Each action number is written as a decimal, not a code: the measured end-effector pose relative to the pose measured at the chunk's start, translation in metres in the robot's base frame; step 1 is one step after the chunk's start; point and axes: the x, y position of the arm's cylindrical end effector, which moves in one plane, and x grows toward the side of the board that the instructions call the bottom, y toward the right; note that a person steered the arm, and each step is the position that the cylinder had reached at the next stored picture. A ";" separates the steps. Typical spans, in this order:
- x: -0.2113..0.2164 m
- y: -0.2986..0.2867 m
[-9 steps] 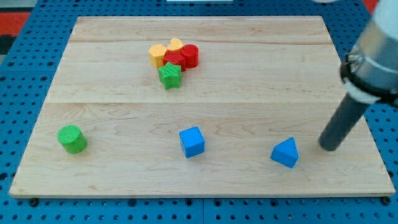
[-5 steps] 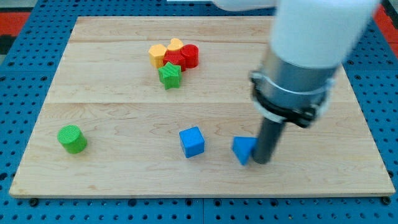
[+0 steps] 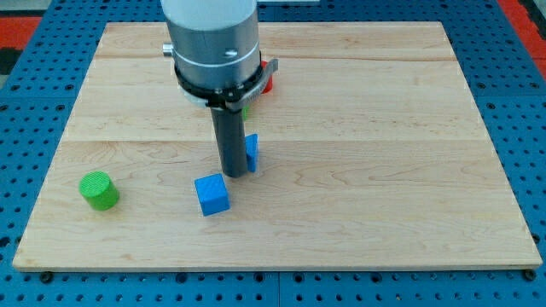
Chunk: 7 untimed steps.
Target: Push the blue triangle below the green star
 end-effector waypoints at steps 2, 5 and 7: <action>-0.001 0.064; -0.008 0.019; -0.037 -0.012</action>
